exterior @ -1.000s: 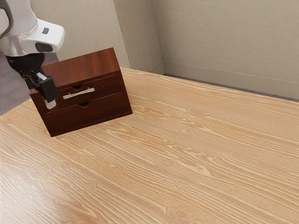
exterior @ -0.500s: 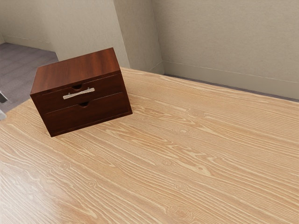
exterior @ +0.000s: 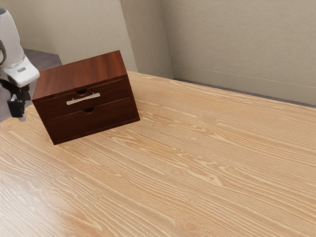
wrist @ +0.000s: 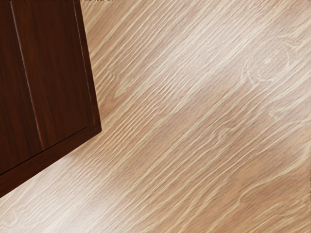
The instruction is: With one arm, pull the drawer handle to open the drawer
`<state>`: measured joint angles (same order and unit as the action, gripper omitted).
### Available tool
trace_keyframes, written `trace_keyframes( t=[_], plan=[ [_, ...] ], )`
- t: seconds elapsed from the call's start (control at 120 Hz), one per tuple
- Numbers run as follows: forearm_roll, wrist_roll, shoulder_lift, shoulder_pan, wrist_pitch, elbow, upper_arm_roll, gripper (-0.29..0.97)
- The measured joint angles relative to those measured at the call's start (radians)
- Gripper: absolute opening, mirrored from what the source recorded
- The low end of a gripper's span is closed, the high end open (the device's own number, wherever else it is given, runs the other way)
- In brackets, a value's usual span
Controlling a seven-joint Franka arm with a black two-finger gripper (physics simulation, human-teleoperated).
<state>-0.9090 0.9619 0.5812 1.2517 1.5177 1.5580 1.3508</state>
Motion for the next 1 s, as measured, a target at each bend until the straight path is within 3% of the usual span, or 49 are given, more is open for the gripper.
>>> trace_keyframes(
  t=[0.133,0.4,0.667,1.0],
  plan=[
    [0.034,0.034,-0.008,-0.096,0.065,0.062,-0.101,0.68],
    [0.054,0.08,-0.019,-0.144,0.239,0.132,-0.105,0.68],
    [0.055,0.108,-0.023,-0.132,0.367,0.173,-0.036,0.68],
    [0.057,0.129,-0.018,-0.064,0.431,0.177,0.035,0.54]
  ],
)
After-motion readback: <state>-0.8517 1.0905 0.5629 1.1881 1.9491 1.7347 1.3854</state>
